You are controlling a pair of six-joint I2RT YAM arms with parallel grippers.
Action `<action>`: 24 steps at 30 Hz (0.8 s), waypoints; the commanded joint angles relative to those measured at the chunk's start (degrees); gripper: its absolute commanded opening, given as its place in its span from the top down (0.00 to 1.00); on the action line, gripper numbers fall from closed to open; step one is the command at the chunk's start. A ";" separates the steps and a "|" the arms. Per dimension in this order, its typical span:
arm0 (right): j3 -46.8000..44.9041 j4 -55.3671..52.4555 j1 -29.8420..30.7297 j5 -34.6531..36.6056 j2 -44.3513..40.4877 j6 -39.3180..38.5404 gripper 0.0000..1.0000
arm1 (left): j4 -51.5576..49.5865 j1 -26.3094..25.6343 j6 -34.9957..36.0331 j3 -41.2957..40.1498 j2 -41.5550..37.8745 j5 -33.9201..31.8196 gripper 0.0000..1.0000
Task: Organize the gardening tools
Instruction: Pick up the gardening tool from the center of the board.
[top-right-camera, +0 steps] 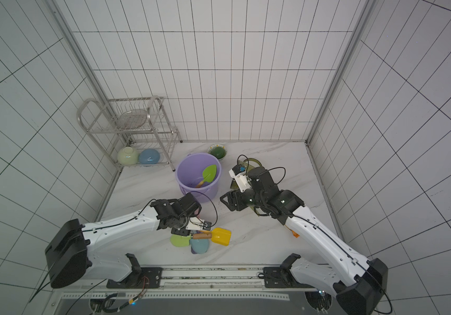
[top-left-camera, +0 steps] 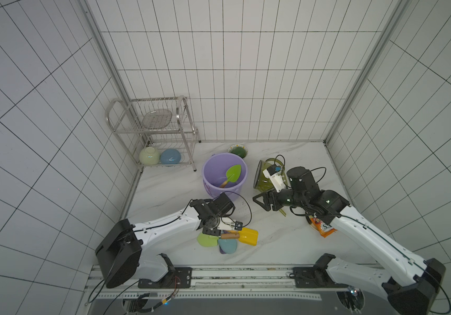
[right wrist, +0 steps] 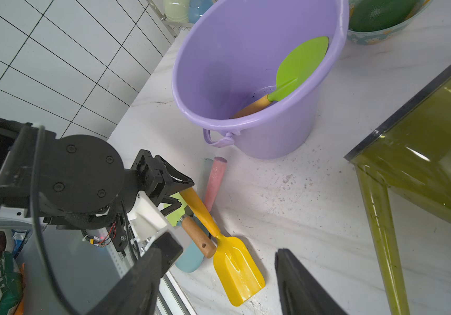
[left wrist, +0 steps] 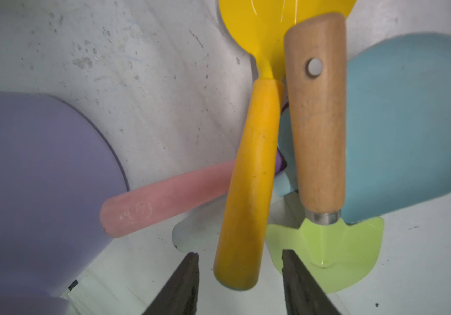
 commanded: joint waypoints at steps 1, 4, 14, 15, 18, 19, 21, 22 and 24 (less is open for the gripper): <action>-1.00 1.86 -0.19 -0.54 -0.20 0.48 0.31 | 2.97 -0.24 -0.80 -0.61 0.42 -0.63 0.50; -1.49 2.62 -0.21 -0.75 0.36 0.56 0.32 | 3.76 -0.30 -1.19 -1.25 1.25 -0.91 0.53; -1.72 3.43 -0.21 -0.72 0.98 0.10 0.36 | 5.67 -0.30 -2.74 -2.01 2.15 -1.74 0.73; -1.76 3.47 -0.22 -0.62 0.96 0.06 0.36 | 5.75 -0.30 -2.79 -2.01 2.01 -1.66 0.76; -1.96 3.45 -0.22 -0.06 0.96 0.17 0.36 | 5.78 -0.34 -3.00 -1.93 1.27 -1.43 0.84; -2.06 3.45 -0.22 0.20 0.96 0.24 0.37 | 5.71 -0.32 -3.07 -1.85 0.88 -1.28 0.86; -2.20 3.49 -0.26 0.81 0.87 0.42 0.36 | 5.48 -0.30 -3.10 -1.69 0.03 -0.83 0.90; -2.23 3.54 -0.30 1.19 0.79 0.56 0.37 | 5.29 -0.27 -3.17 -1.58 -0.45 -0.53 0.92; -2.31 3.45 -0.71 2.08 0.67 1.26 0.37 | 4.79 -0.30 -3.52 -1.18 -1.57 0.25 0.95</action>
